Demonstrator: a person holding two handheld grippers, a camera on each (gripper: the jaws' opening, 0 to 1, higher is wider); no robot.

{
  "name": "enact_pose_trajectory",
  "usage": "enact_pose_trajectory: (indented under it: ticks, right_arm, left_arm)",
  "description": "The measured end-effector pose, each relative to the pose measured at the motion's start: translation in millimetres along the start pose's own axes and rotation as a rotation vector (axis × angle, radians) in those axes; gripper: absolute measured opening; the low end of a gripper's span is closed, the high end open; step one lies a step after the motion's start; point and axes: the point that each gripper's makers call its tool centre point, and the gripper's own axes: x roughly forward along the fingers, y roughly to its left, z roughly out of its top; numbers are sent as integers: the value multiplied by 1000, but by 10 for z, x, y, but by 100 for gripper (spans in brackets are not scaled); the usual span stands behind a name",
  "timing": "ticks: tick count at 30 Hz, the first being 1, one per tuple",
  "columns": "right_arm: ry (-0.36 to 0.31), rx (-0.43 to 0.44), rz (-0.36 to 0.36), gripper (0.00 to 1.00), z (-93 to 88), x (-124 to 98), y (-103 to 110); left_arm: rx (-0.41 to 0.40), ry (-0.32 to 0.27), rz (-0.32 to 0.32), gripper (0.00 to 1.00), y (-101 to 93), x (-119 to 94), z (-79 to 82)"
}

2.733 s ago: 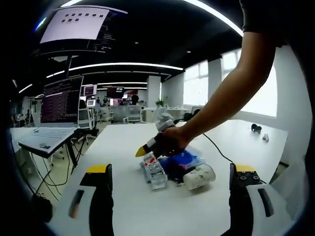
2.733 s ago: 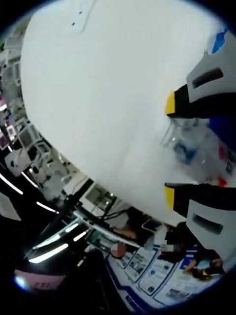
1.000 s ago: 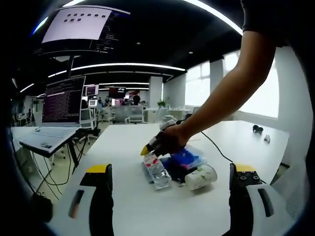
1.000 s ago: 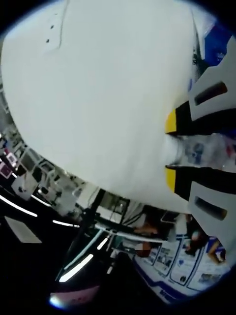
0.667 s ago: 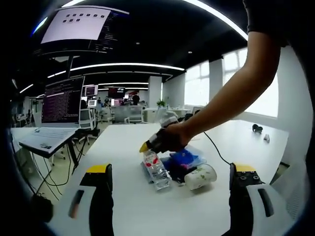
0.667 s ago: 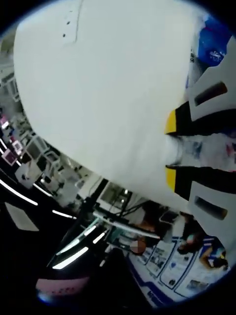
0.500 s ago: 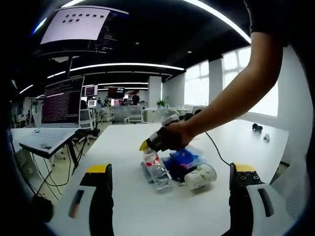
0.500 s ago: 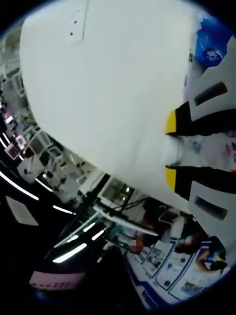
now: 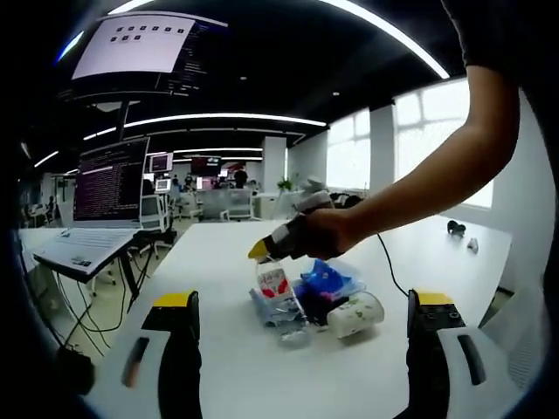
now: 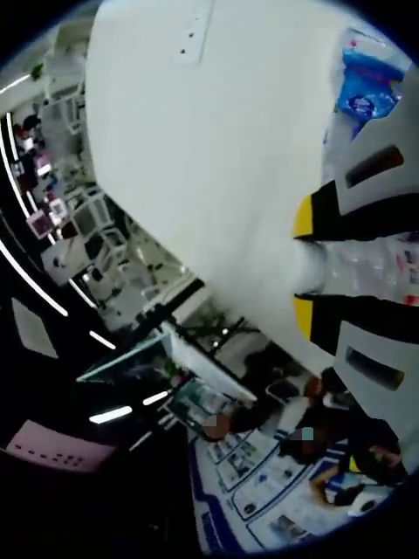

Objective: Arrange the tabletop items into an orderly group along one side of the table until the central work area is clear of visible clutter.

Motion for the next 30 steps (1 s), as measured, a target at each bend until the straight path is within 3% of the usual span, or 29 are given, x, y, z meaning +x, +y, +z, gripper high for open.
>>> enact_pose_trajectory:
  ticks: [19,30]
  right_arm:
    - [-114,-195,0,19,-75,-336,280]
    - [-146,-316,2,19,-317,-661,656]
  left_arm:
    - [13,-8,-7,100,-26,-3,15]
    - [14,-16,-11,100,-42,-11,37]
